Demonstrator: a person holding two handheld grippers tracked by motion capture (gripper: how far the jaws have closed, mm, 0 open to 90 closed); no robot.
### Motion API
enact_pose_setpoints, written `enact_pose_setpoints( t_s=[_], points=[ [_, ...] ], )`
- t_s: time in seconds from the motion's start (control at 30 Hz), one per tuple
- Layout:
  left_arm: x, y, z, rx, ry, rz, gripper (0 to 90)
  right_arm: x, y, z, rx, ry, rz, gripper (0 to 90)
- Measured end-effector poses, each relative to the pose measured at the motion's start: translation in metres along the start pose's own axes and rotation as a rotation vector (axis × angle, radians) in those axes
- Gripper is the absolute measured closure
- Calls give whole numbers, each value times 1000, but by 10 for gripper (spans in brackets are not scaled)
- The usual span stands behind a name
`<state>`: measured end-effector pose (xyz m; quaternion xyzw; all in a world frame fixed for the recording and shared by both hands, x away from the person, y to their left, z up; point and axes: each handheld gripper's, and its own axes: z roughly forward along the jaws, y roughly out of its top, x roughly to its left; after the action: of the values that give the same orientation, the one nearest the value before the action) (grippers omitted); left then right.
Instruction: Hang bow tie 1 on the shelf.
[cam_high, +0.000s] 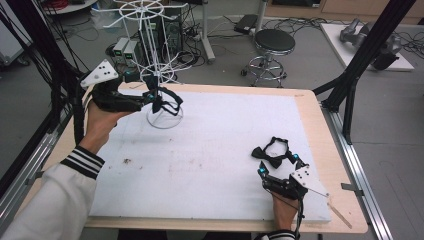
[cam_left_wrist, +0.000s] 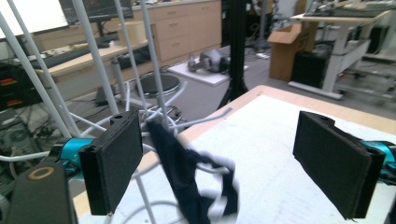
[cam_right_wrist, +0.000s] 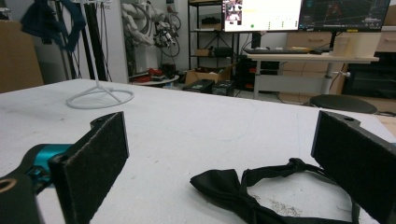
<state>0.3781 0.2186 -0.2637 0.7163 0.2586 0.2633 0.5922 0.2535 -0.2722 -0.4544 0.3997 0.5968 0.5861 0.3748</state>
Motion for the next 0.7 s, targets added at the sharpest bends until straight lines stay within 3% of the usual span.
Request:
enact_pose_setpoints(
  t_s=[0.27,0.7],
  points=[
    [-4,-18,-25,-32,-13,21,162,0,0,0,0,0,-3,33],
    [-6,-72,-70,-97,-10,-18,162,0,0,0,1,-10,-12,33]
  ],
)
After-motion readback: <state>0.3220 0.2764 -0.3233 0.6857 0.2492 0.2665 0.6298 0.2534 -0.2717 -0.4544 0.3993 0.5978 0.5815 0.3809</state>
